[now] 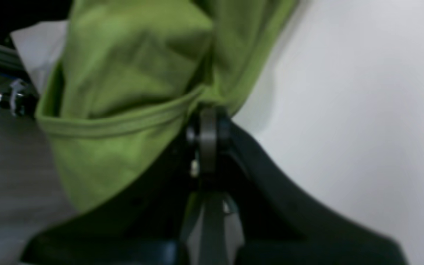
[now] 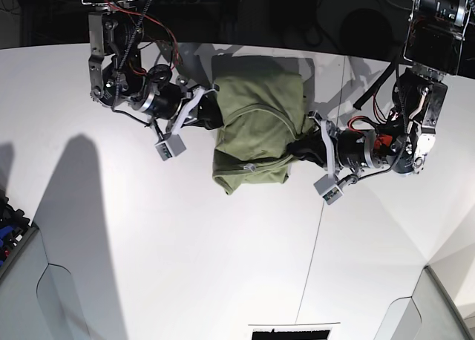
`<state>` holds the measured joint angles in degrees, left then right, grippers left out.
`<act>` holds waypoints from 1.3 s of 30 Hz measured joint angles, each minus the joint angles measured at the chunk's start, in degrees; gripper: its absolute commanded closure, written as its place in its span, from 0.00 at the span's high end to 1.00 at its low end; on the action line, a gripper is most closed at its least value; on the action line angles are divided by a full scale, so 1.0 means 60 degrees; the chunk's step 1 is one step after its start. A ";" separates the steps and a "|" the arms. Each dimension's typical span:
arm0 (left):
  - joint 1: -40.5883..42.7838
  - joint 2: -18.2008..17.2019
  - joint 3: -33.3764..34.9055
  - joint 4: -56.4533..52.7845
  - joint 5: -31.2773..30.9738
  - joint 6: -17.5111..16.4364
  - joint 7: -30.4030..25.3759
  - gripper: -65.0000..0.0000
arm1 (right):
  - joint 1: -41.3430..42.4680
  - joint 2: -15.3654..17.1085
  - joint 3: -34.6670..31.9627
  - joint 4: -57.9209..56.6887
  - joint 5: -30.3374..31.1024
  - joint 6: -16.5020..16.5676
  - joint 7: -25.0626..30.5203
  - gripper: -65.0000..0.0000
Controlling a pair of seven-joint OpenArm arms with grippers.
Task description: Layout the t-shirt on the table in an organized manner, then fold the t-shirt properly
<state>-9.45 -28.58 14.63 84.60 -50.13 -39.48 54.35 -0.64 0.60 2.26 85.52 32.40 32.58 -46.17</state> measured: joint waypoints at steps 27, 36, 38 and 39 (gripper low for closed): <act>0.5730 -0.2361 -0.3840 0.5377 -0.1596 -0.0036 0.1526 0.02 | -0.3585 0.2860 0.1002 0.4415 0.0506 -0.0022 -0.0984 0.00; 0.9173 -0.2361 -0.4350 0.5278 0.0368 -0.0036 0.0215 0.02 | -0.6568 0.3960 0.0987 0.4892 0.0452 0.0069 -0.0918 0.00; 0.9595 -0.2269 -0.4153 0.4743 0.1195 -0.0040 -0.0189 0.02 | -0.7009 0.3974 0.0976 0.4768 0.0248 0.0073 -0.0911 0.00; 0.9672 -0.2167 -0.4003 0.4350 0.1654 -0.0044 -0.0368 0.02 | -0.7176 0.3974 0.0925 0.4605 -0.0004 0.0073 -0.0820 0.00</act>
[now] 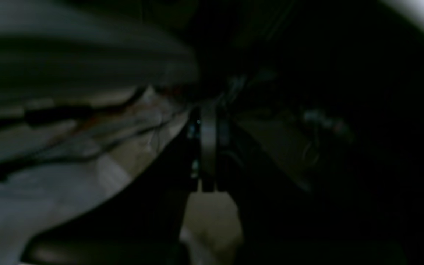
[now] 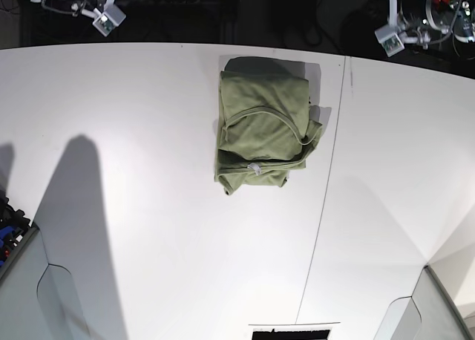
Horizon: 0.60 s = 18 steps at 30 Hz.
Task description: Layout the t-shirt on the table in an organized manner, then fold the t-shirt properly
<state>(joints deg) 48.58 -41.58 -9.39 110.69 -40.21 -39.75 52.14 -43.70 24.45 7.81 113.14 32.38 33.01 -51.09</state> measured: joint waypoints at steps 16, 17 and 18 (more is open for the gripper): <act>-0.4357 0.2794 0.5686 -1.0014 0.3661 0.2484 -0.0940 0.02 | 0.2277 -0.0561 -0.3147 -0.7198 -0.2215 -0.0987 0.0189 0.00; -0.4696 0.2969 0.5956 -1.0371 0.3661 0.2488 -0.0973 0.02 | 0.2506 -0.0703 -0.3198 -0.7592 -0.2357 -0.0994 0.0062 0.00; -0.4994 0.3115 0.6207 -1.0626 0.3657 0.2484 -0.1005 0.02 | 0.2699 -0.0827 -0.3206 -0.7919 -0.2444 -0.1009 0.0004 0.00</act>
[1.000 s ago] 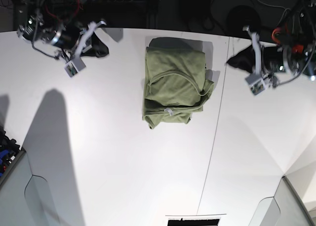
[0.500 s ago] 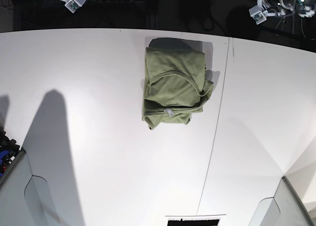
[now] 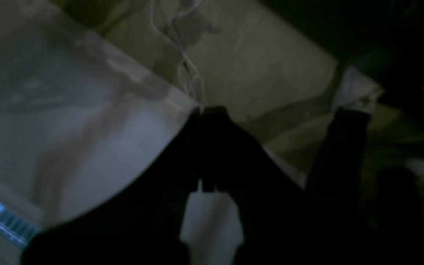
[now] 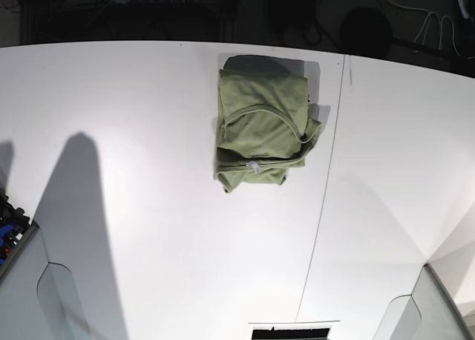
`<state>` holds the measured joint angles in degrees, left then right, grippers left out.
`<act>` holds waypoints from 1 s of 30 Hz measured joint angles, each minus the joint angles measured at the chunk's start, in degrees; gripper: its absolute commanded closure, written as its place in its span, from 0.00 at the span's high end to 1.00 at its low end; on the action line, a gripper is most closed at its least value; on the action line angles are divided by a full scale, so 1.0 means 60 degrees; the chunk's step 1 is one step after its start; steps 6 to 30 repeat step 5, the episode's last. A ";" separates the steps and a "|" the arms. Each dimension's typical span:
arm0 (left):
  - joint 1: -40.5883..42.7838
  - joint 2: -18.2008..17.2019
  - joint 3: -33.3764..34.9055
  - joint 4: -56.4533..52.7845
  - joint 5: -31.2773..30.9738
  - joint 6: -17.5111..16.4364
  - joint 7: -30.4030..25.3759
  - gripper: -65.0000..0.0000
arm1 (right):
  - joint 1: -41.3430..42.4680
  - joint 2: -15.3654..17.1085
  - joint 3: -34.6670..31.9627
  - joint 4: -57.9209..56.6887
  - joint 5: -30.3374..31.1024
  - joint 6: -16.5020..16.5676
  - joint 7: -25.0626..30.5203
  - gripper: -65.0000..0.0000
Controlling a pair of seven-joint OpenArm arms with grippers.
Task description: Layout the t-shirt on the table in an organized manner, then fold the t-shirt properly
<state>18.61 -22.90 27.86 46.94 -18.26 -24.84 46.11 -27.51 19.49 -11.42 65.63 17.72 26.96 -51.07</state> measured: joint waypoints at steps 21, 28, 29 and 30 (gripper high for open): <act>-0.0820 0.0444 0.0754 -0.0313 -0.0036 0.0004 -0.0525 0.02 | 0.0488 -0.0313 -0.0011 -0.0521 -0.0211 -0.0018 -0.0069 0.00; -0.0820 0.0444 0.0754 -0.0313 -0.0036 0.0004 -0.0525 0.02 | 0.0488 -0.0313 -0.0011 -0.0521 -0.0211 -0.0018 -0.0069 0.00; -0.0820 0.0444 0.0754 -0.0313 -0.0036 0.0004 -0.0525 0.02 | 0.0488 -0.0313 -0.0011 -0.0521 -0.0211 -0.0018 -0.0069 0.00; -0.0820 0.0444 0.0754 -0.0313 -0.0036 0.0004 -0.0525 0.02 | 0.0488 -0.0313 -0.0011 -0.0521 -0.0211 -0.0018 -0.0069 0.00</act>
